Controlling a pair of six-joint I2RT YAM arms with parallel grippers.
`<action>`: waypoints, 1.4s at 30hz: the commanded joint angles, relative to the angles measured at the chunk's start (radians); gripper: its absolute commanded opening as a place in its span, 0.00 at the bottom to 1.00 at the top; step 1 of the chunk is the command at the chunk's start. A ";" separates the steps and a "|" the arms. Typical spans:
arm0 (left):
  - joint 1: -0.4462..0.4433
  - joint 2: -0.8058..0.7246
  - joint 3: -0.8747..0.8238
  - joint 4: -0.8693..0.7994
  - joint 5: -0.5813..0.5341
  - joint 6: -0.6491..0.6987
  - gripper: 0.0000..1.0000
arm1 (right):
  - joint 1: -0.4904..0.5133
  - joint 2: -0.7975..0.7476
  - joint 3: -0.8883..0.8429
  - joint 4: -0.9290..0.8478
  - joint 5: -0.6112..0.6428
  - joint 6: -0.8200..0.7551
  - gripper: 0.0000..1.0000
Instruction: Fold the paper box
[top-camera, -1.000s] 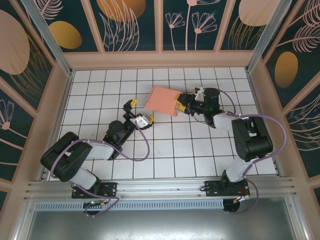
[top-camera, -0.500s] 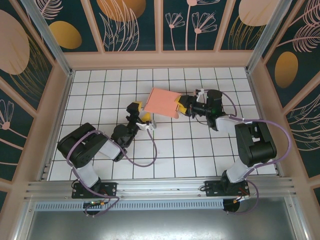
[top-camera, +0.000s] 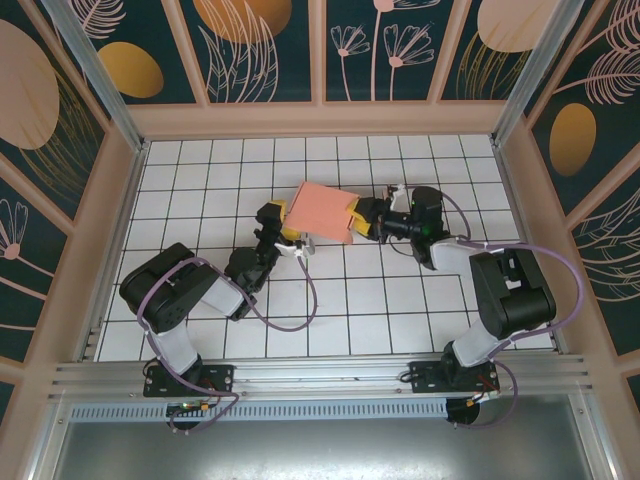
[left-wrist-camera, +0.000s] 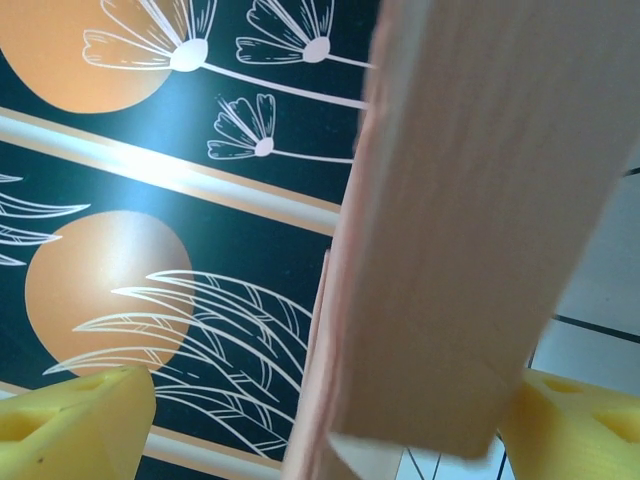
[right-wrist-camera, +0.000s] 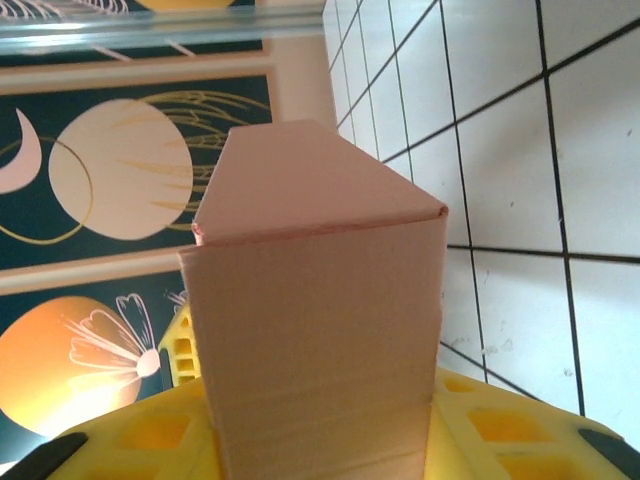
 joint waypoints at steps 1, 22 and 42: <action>-0.014 0.002 -0.002 0.066 0.036 0.017 0.88 | 0.000 -0.029 -0.014 0.035 -0.025 0.006 0.43; -0.023 0.015 0.007 0.080 0.016 0.001 0.72 | 0.007 -0.066 -0.037 0.041 -0.054 0.024 0.43; -0.023 -0.006 -0.006 0.074 0.020 -0.005 0.41 | 0.008 -0.050 -0.037 0.047 -0.042 0.025 0.44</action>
